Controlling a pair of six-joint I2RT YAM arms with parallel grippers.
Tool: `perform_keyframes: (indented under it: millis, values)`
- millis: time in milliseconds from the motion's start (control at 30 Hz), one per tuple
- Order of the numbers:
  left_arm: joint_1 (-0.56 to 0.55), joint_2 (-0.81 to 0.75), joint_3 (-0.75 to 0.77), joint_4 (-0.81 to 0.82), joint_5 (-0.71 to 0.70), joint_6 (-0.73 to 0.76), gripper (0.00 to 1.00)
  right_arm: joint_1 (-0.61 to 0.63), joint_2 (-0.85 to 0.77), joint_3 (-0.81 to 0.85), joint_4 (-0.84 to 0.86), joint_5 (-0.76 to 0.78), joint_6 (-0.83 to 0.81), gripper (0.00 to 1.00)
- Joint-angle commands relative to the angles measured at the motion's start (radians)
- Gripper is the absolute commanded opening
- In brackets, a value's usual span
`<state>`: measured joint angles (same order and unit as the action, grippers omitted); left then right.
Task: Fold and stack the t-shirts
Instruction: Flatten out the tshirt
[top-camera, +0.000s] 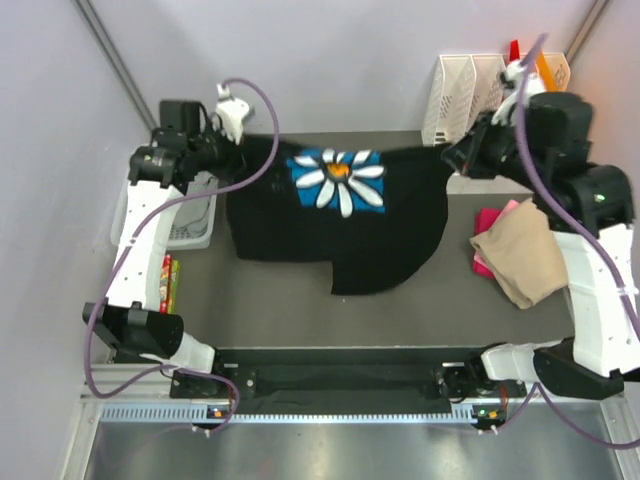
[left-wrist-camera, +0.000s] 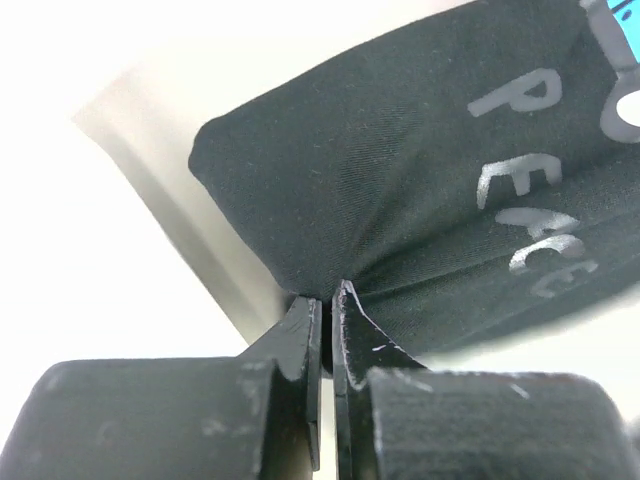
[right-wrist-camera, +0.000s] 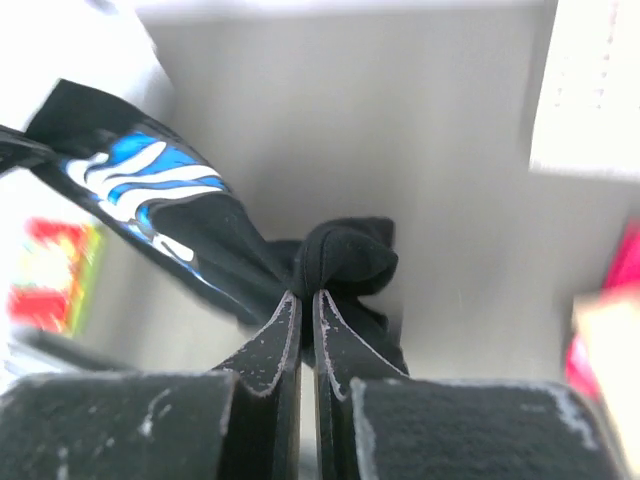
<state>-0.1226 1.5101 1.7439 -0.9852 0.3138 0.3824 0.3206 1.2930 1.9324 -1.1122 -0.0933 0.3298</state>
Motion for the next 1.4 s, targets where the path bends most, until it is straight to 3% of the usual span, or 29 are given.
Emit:
perform_keyframes:
  millis: [0, 167, 400, 500, 600, 767, 833, 967, 1067, 1200, 1300, 1367]
  values:
    - [0.035, -0.065, 0.161, 0.239, -0.213, 0.012, 0.00, -0.015, -0.021, 0.180, 0.037, 0.223, -0.066, 0.00]
    - [0.035, -0.011, 0.256, 0.172, -0.171, 0.004, 0.00, -0.015, -0.021, 0.084, 0.078, 0.239, -0.046, 0.00]
    - [0.031, -0.041, 0.036, 0.246, -0.176, -0.003, 0.00, -0.031, -0.003, -0.088, 0.175, 0.299, -0.048, 0.00]
    - [0.031, 0.057, 0.034, 0.304, -0.188, -0.016, 0.00, -0.055, 0.083, -0.060, 0.253, 0.300, -0.058, 0.00]
    - [0.032, 0.225, 0.159, 0.338, -0.234, -0.031, 0.00, -0.071, 0.241, 0.110, 0.258, 0.285, -0.063, 0.00]
    - [0.025, 0.562, 0.804, 0.238, -0.297, -0.040, 0.00, -0.100, 0.445, 0.327, 0.272, 0.225, -0.035, 0.00]
    - [0.012, 0.624, 0.876, 0.297, -0.360, 0.018, 0.00, -0.126, 0.466, 0.370, 0.273, 0.211, -0.025, 0.00]
    - [-0.040, 0.515, 0.613, 0.402, -0.371, 0.055, 0.00, -0.149, 0.401, 0.312, 0.278, 0.193, -0.035, 0.00]
    - [-0.064, 0.365, 0.411, 0.393, -0.318, 0.024, 0.00, -0.124, 0.266, 0.156, 0.278, 0.168, -0.046, 0.00]
    - [-0.080, 0.094, -0.079, 0.361, -0.211, 0.022, 0.00, -0.061, 0.056, -0.172, 0.210, 0.191, -0.066, 0.00]
    - [-0.092, -0.017, -0.309, 0.217, -0.156, 0.070, 0.00, -0.057, -0.099, -0.454, 0.126, 0.124, -0.032, 0.01]
    - [-0.094, -0.060, -0.381, 0.117, -0.112, 0.087, 0.00, -0.054, -0.212, -0.659, 0.082, 0.072, -0.005, 0.06]
